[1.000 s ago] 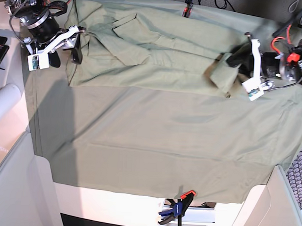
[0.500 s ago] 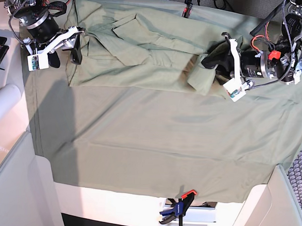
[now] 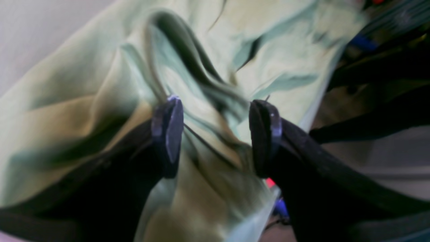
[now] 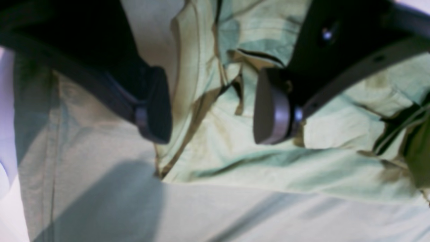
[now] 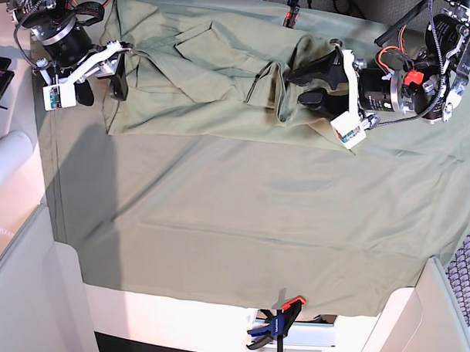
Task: Fold the T-shirt properly
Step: 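Fold the shirt side inward toward the right gripper with the left gripper, then fold the other shirt side inward toward the left gripper with the right gripper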
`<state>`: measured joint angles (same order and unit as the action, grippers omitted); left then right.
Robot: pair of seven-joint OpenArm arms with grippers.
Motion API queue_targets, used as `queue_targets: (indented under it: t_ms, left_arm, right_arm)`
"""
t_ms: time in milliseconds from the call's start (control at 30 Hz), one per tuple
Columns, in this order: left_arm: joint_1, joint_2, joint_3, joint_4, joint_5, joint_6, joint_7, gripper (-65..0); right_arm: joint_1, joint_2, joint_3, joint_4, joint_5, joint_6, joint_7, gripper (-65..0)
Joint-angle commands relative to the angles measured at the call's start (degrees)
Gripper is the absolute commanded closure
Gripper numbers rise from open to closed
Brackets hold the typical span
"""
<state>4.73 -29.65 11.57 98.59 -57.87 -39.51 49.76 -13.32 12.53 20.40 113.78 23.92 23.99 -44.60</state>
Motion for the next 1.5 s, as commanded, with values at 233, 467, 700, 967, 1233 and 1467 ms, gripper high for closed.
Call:
queue_targets:
  t_ms: [233,467,700,967,1233,1467]
  left_arm:
    - [-1.07,-0.39,-6.12,6.16,-3.87,-0.49,2.12,-34.5]
    - [-0.81,-0.35,-8.66,5.88,3.98,-0.49,-3.54,-3.3]
    - [-0.70,-0.35,-8.66,1.42,13.60,-0.49,-6.27,-2.2]
    - [1.97,-1.03,-9.22,-1.03,13.60,-0.49,-5.97,-1.3]
    - [8.85,-2.01,-17.42,-0.98,11.04,-0.49,-5.60,-1.3]
    - [12.07,-3.52,-18.40,-1.01,9.81,-0.49,-5.62,-1.3]
  right_arm:
    - [0.57,0.59,0.37,1.07,0.46,-0.17,1.75,-38.2]
    - [0.57,0.59,0.37,1.07,0.52,-0.17,1.75,-36.4]
    - [0.59,0.57,0.37,1.07,3.32,-0.15,1.70,0.0]
    - [1.29,-4.92,-2.75,1.09,9.90,0.02,1.73,0.0]
    - [8.02,-11.78,-20.65,1.05,7.02,0.07,1.86,0.0]
    - [14.88,-18.49,-37.77,-10.12,-6.19,0.07,5.49,0.0]
